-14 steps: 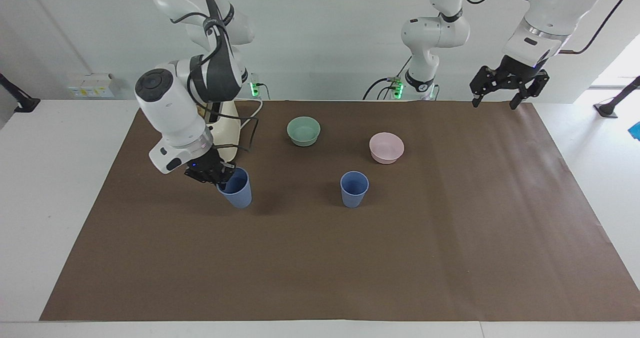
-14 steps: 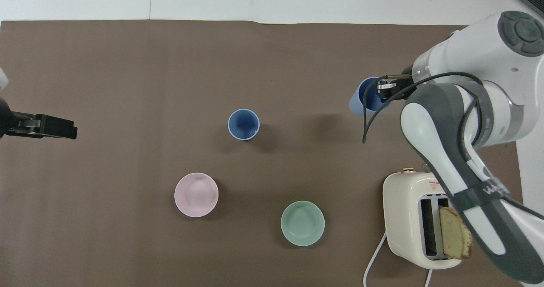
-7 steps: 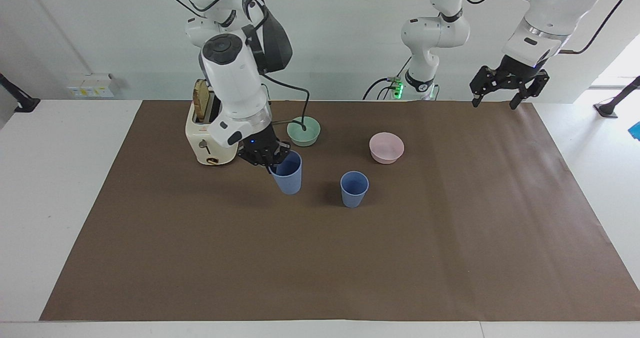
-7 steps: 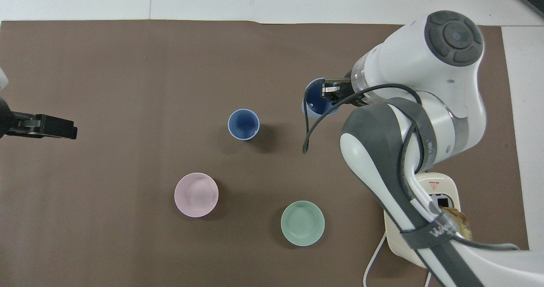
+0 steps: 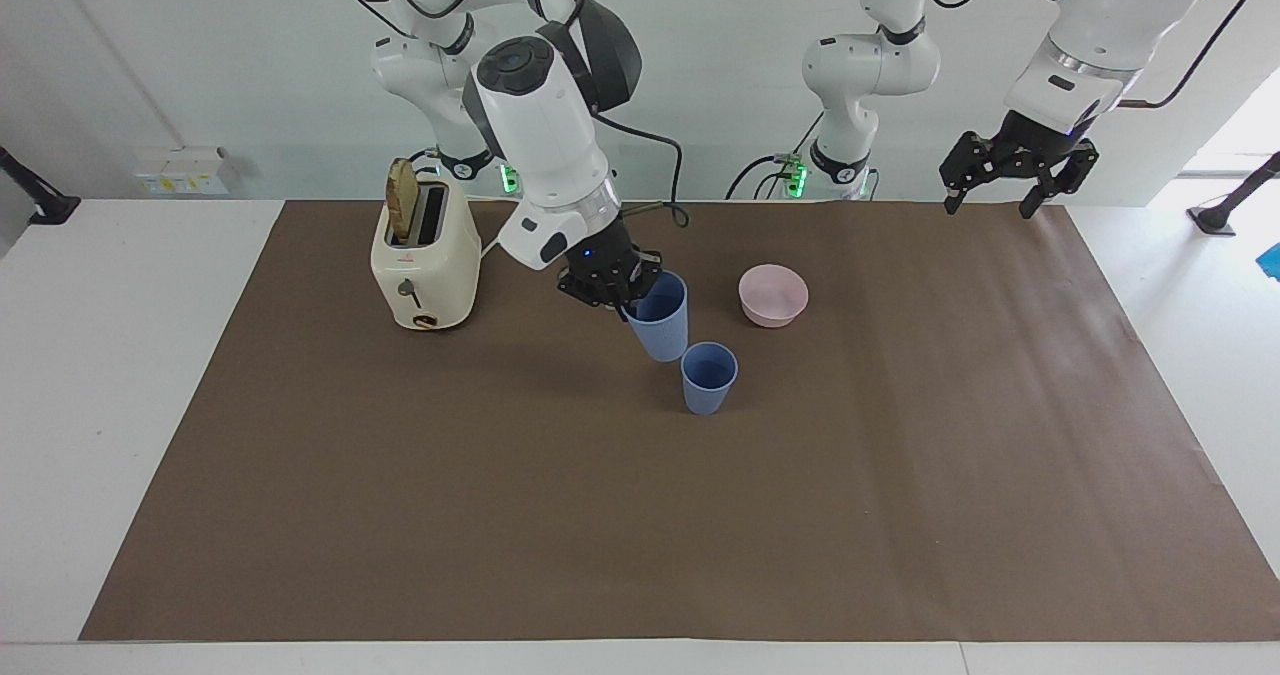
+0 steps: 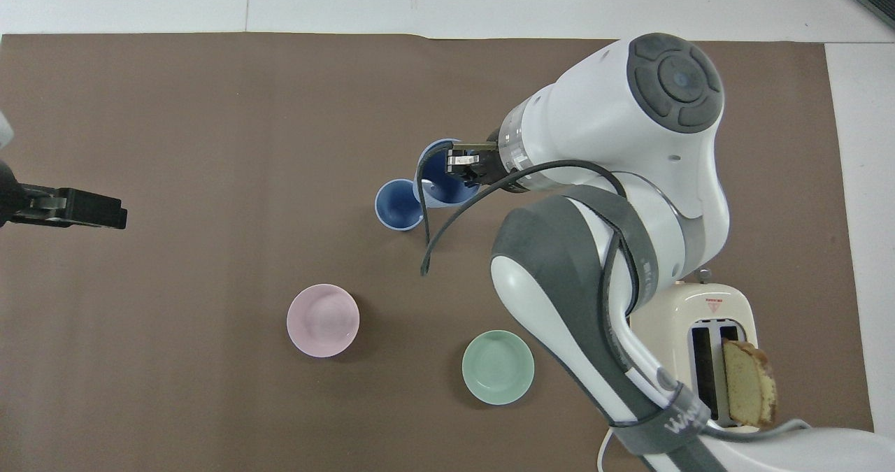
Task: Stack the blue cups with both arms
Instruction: 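Lower the held cup into the center blue cup and open the right gripper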
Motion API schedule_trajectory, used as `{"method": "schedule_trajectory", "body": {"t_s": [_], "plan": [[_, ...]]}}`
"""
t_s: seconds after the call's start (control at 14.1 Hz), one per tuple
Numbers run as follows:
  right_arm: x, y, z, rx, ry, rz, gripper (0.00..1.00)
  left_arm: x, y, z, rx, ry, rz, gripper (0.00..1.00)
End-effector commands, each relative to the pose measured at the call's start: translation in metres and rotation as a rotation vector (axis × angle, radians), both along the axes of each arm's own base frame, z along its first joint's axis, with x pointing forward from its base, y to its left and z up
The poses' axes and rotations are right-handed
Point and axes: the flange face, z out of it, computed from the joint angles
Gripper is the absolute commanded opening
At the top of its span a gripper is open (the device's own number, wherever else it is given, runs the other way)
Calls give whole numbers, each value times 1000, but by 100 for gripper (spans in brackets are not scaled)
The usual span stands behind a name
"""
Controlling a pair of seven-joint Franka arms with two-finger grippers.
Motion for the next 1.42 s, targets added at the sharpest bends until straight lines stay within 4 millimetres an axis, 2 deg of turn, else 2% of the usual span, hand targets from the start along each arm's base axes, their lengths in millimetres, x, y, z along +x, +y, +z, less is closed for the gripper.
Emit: {"method": "schedule_trajectory", "body": {"t_s": [0.0, 0.21, 0.35, 0.71, 1.13, 1.35], "plan": [[-6, 40, -11, 50, 14, -7, 0, -4, 5, 7, 15, 5, -1, 100], [-3, 56, -33, 53, 17, -19, 0, -4, 5, 7, 15, 5, -1, 100], [-1, 59, -45, 45, 30, -16, 0, -4, 4, 7, 15, 5, -2, 100], [7, 44, -51, 21, 23, -18, 0, -4, 5, 7, 15, 5, -1, 100], [2, 45, -84, -32, 59, 0, 0, -4, 4, 7, 15, 5, -2, 100], [0, 44, -94, -42, 73, 5, 0, -4, 5, 7, 15, 5, -1, 100]]}}
